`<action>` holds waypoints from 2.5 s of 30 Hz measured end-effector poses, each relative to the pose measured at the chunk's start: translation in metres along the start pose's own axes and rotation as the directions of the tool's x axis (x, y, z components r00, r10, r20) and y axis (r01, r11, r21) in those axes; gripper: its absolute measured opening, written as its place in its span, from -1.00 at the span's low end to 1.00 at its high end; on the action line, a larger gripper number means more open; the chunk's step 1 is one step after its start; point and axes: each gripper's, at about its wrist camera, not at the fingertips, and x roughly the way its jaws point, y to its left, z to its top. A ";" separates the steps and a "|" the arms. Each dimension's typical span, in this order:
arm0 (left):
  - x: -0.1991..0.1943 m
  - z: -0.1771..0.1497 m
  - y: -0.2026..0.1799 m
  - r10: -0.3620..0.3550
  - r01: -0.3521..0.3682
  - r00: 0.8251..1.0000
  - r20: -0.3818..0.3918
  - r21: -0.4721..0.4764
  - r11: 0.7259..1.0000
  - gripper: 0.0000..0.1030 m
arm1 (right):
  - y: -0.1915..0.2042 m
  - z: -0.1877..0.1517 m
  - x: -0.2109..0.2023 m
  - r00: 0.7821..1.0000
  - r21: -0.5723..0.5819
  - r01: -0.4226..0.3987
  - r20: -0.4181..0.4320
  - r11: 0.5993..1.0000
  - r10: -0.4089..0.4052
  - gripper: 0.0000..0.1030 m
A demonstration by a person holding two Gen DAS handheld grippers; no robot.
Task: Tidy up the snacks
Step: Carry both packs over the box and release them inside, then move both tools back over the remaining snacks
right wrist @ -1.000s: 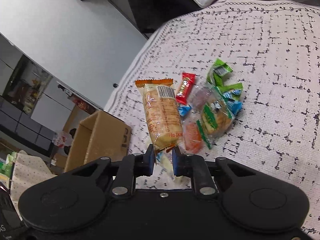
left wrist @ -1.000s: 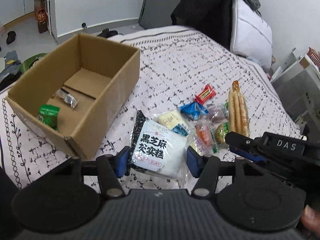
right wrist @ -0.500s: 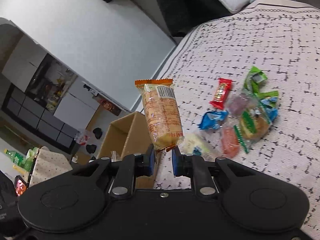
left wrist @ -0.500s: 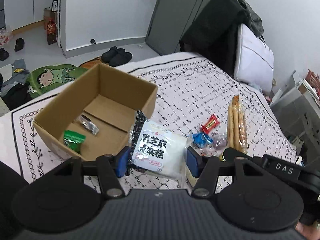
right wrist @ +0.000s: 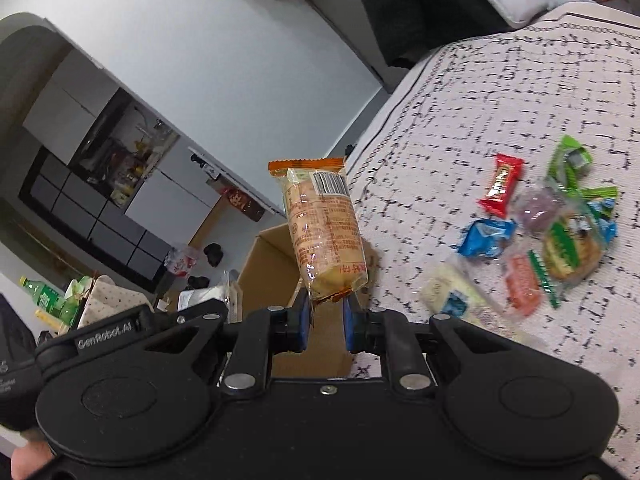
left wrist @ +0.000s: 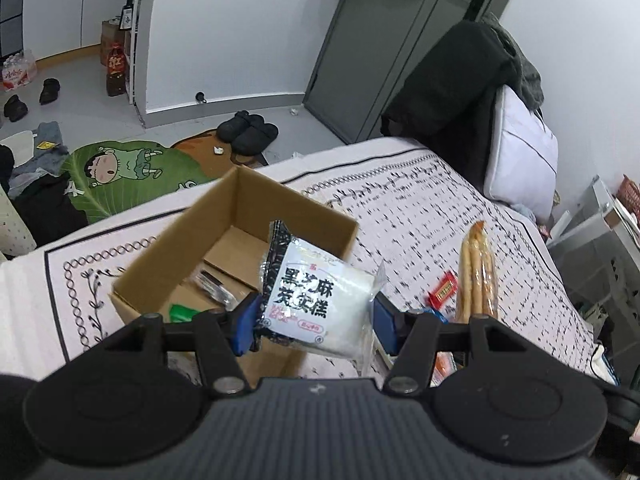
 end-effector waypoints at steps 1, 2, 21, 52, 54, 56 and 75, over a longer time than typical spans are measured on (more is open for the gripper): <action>0.000 0.003 0.004 0.000 0.000 1.000 0.000 -0.004 1.000 0.12 | 0.003 -0.001 0.002 1.000 -0.007 -0.005 -0.003 1.000 0.005 -0.69; 0.000 0.006 0.008 -0.001 0.001 1.000 0.000 -0.008 1.000 0.12 | 0.006 -0.001 0.005 1.000 -0.013 -0.008 -0.006 1.000 0.008 -0.69; 0.037 0.029 0.081 -0.001 -0.006 0.997 -0.083 -0.082 0.997 0.14 | 0.050 -0.014 0.059 0.995 -0.078 -0.002 -0.101 0.997 -0.005 -0.69; 0.003 0.023 0.079 0.112 -0.115 0.993 -0.046 -0.063 0.991 0.63 | 0.068 -0.011 0.028 0.990 -0.202 0.112 -0.065 0.973 -0.128 0.38; 0.001 0.020 0.074 0.115 -0.118 0.992 -0.049 -0.064 0.991 0.64 | 0.065 -0.009 0.019 0.988 -0.215 0.127 -0.059 0.968 -0.143 0.46; 0.000 0.017 0.069 0.114 -0.117 0.992 -0.051 -0.057 0.992 0.64 | 0.062 -0.005 0.010 0.986 -0.223 0.139 -0.055 0.965 -0.155 0.48; -0.008 0.003 0.011 0.148 -0.148 0.989 -0.021 -0.003 0.989 0.76 | 0.007 0.031 -0.053 0.973 -0.174 0.230 0.043 0.958 -0.226 0.86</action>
